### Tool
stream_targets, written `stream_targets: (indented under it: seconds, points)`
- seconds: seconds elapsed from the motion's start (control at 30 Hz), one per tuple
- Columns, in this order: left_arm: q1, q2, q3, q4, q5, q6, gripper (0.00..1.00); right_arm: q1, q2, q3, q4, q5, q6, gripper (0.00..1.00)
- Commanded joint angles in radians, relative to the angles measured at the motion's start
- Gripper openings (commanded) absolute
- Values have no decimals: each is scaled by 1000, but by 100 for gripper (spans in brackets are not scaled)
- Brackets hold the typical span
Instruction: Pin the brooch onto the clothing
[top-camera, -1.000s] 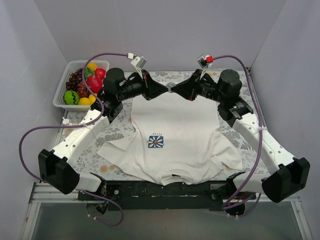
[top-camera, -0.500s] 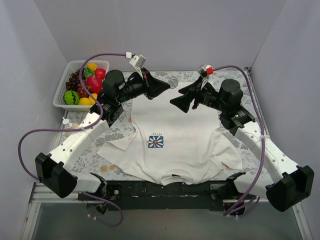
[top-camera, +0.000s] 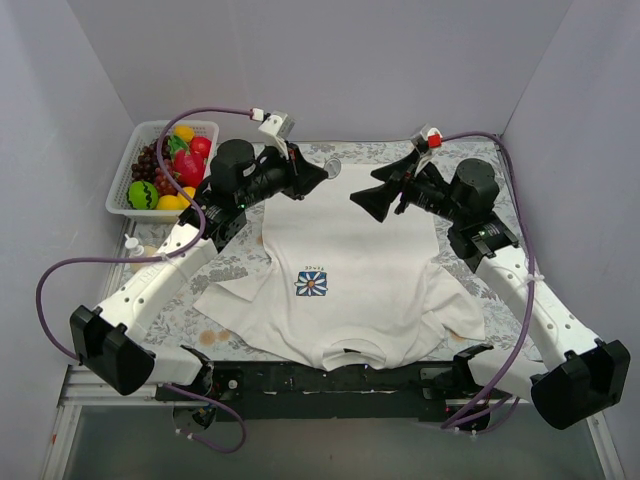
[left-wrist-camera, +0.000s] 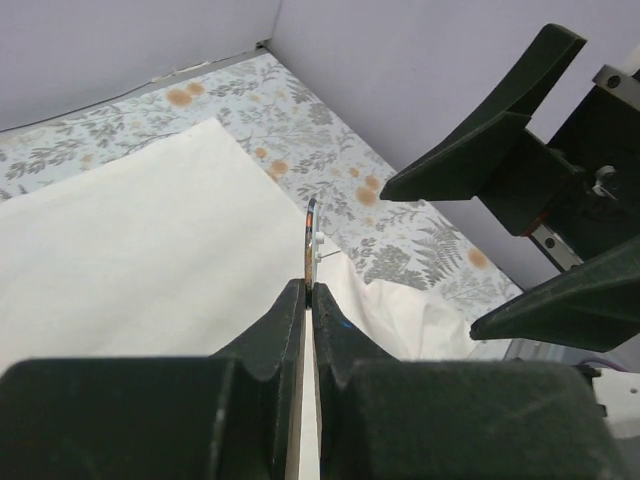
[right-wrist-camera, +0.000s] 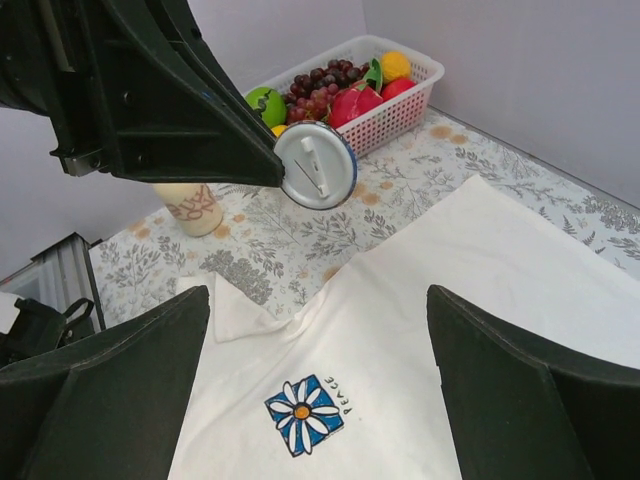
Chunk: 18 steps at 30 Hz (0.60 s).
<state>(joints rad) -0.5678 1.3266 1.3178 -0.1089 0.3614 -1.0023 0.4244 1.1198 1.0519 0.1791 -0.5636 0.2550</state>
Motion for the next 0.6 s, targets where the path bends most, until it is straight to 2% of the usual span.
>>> stream_targets:
  seconds: [0.0, 0.33, 0.47, 0.57]
  points:
    - [-1, 2, 49, -97, -124, 97, 0, -9, 12, 22, 23, -7, -11, 96]
    - [-14, 150, 147, -216, -349, 160, 0, -12, 40, -44, 8, 47, -8, 95]
    - [-20, 223, 189, -248, -488, 171, 0, -12, 51, -78, 10, 76, -10, 96]
    - [-20, 276, 219, -271, -524, 169, 0, -13, 67, -107, 13, 94, -23, 96]
